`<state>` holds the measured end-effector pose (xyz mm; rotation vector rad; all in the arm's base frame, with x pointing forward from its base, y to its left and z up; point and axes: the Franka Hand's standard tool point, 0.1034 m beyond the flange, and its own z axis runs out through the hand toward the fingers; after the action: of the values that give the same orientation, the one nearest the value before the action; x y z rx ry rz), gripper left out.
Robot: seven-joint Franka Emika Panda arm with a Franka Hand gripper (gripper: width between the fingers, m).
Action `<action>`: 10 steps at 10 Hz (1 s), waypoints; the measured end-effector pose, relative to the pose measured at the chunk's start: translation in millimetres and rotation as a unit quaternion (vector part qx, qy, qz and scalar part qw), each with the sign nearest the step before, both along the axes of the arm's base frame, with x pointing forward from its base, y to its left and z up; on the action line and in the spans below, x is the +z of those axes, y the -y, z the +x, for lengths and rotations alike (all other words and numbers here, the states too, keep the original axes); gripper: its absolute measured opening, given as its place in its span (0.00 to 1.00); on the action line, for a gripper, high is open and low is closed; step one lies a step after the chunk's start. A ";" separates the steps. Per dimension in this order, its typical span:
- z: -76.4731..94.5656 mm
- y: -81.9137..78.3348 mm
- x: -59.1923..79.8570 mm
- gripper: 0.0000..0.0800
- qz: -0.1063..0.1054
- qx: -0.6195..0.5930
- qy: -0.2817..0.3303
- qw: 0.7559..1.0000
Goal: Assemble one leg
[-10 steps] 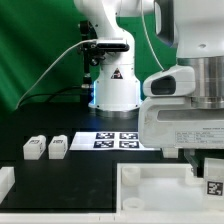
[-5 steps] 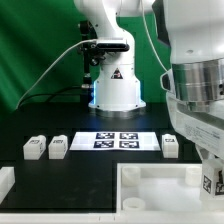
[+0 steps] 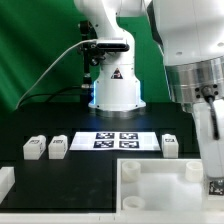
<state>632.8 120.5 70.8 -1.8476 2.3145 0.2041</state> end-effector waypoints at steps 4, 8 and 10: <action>-0.6 -0.4 -0.4 0.65 0.000 -0.006 -0.002 1.000; -3.9 -6.5 10.6 0.81 0.004 -0.002 0.002 1.000; -5.2 -12.7 36.2 0.81 0.012 -0.002 0.014 1.000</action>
Offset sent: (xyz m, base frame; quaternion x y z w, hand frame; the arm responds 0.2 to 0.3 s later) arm 0.0000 0.0000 0.0000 0.0000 0.0000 0.0000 1.0000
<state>627.6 133.3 107.0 -1.8225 2.2875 0.2033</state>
